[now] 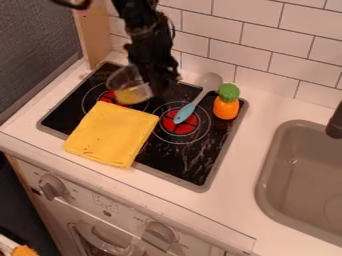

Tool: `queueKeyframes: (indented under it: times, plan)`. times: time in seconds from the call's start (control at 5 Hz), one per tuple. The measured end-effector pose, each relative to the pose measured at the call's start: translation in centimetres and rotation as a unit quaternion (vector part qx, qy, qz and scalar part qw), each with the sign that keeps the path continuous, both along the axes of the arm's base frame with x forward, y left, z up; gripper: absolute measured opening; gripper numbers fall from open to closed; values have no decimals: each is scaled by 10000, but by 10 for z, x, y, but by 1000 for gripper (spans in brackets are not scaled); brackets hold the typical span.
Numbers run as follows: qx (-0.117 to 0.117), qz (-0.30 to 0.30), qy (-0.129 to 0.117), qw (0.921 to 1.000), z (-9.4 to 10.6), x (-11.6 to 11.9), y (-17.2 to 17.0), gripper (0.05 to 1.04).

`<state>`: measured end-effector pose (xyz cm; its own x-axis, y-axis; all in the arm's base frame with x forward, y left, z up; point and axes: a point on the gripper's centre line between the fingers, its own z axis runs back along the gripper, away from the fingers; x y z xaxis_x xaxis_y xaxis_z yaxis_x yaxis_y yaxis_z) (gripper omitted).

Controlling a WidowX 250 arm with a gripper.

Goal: Moved the silver pot to the bottom right side burner

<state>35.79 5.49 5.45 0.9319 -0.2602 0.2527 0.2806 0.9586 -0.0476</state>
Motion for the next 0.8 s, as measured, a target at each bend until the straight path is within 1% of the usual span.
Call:
queueKeyframes:
  times: [0.2,0.4,0.6,0.8]
  plan:
    - [-33,-489,-236,9985,21,-32,-28,78]
    - [133,-1349,-280,9904,22,-74,-70,78]
    - [354,-1834,-147,9823,8,-108,-91,78]
    - [498,-2173,-68,9748,-3,-121,-107,78]
